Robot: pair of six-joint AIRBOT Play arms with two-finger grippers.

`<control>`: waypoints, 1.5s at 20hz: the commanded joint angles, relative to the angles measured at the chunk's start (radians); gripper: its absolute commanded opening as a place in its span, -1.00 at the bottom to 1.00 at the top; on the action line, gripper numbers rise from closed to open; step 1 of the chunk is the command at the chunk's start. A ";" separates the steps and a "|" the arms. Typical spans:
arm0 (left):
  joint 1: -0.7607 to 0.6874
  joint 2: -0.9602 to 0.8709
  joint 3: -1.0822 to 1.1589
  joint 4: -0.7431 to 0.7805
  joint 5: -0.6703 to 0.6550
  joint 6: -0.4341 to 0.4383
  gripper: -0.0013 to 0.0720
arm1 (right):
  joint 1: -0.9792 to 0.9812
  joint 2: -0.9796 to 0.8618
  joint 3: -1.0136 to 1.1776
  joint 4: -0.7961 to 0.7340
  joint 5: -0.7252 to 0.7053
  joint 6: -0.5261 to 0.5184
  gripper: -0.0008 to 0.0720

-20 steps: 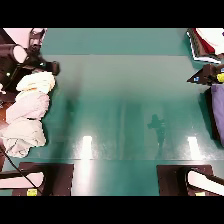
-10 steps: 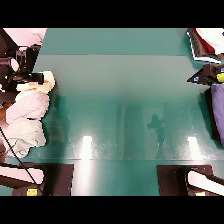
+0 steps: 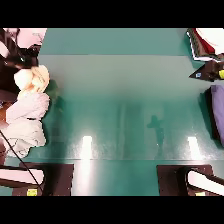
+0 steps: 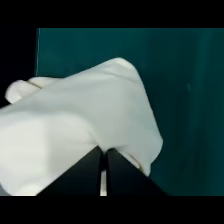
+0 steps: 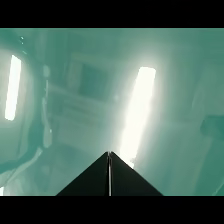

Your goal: Fold the shirts.

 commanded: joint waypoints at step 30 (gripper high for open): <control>-0.425 0.101 -0.048 -0.375 -0.424 0.123 0.50 | 0.001 -0.002 0.365 -0.004 -0.077 -0.001 -0.93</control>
